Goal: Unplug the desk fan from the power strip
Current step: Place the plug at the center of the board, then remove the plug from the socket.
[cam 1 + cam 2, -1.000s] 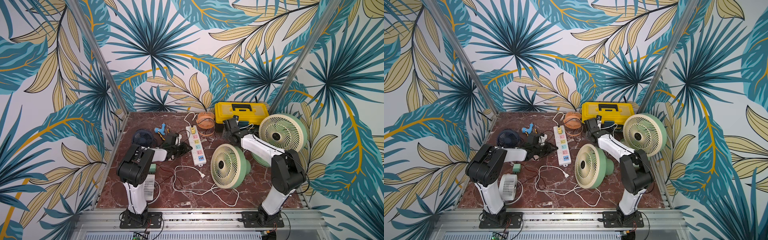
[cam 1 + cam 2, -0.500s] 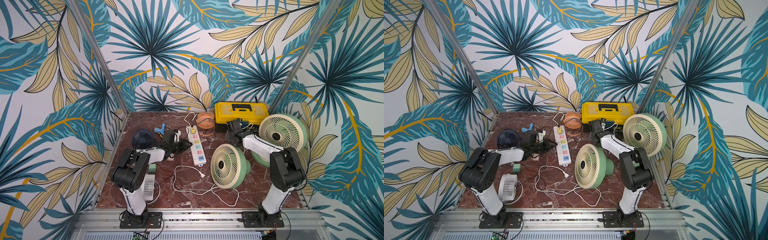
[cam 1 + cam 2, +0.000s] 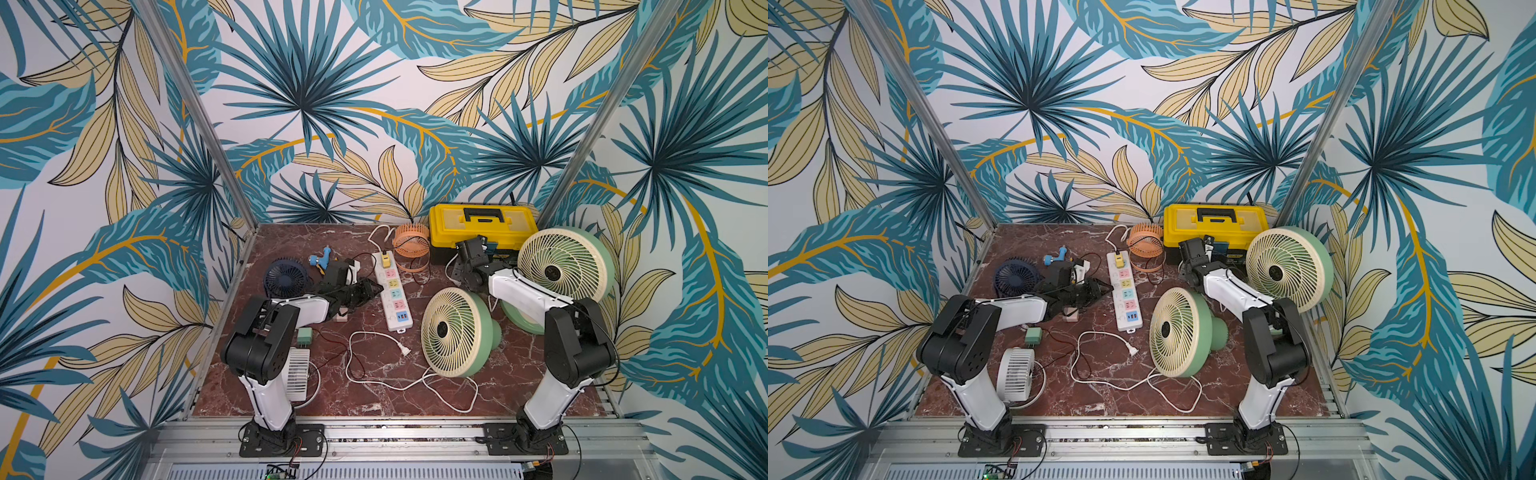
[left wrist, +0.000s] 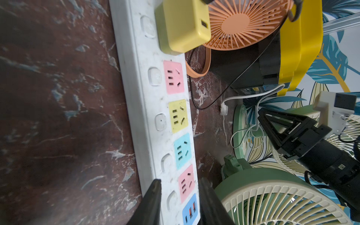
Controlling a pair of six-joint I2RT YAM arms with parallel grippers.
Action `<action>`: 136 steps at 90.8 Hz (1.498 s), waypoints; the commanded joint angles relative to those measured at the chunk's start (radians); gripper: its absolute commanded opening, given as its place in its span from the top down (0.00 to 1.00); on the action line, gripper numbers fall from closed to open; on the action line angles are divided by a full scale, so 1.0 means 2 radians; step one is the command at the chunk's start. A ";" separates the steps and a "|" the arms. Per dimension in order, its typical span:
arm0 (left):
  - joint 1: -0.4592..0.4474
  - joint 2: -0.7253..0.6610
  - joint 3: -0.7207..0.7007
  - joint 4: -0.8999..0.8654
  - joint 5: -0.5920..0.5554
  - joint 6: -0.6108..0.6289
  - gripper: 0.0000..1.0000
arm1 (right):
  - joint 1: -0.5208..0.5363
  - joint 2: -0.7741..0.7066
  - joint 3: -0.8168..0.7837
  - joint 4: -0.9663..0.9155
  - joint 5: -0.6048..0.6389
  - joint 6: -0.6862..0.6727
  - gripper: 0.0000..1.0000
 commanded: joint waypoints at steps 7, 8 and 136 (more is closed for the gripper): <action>0.004 -0.011 -0.006 0.013 0.010 -0.001 0.63 | 0.004 -0.040 -0.003 -0.030 -0.001 -0.006 0.53; 0.004 -0.011 -0.006 0.013 0.010 -0.001 0.63 | 0.005 -0.041 -0.003 -0.030 -0.001 -0.006 0.53; -0.026 -0.001 0.136 -0.156 -0.134 0.069 0.62 | 0.176 0.162 0.170 0.030 -0.052 -0.022 0.43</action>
